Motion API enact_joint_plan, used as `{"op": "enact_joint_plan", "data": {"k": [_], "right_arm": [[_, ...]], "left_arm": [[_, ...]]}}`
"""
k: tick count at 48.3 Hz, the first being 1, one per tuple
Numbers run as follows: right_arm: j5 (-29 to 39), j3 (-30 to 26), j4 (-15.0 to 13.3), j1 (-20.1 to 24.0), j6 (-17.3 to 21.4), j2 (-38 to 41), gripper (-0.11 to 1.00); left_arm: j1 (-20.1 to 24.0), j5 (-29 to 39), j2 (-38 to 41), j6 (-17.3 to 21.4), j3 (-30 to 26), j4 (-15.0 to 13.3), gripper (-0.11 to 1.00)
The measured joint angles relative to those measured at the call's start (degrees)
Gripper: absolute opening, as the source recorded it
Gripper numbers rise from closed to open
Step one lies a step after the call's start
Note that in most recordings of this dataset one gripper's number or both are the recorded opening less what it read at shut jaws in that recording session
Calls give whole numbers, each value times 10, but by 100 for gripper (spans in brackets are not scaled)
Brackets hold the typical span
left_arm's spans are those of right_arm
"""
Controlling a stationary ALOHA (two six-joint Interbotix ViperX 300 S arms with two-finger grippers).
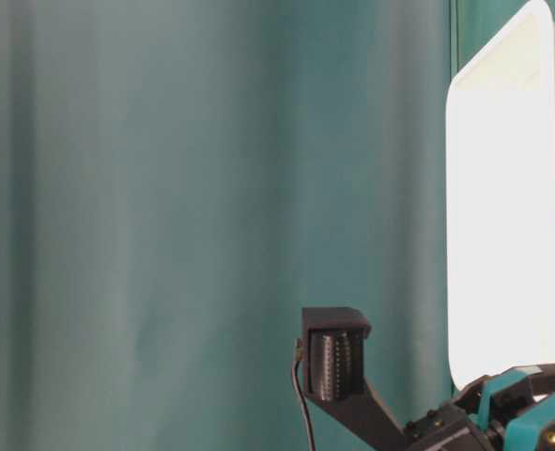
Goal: Put the tape into the white case with the left arm.
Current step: 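Lift the yellow roll and carry it into the white tray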
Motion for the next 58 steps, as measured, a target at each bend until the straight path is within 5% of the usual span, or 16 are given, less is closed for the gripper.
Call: {"op": "enact_joint_plan", "data": {"k": [39, 58], "right_arm": [[1, -1, 1, 0, 0, 0, 99], [0, -1, 0, 0, 0, -1, 99]], "left_arm": [[0, 20, -100, 0, -21, 0, 26], [59, 67, -103, 27, -62, 0, 26]]}}
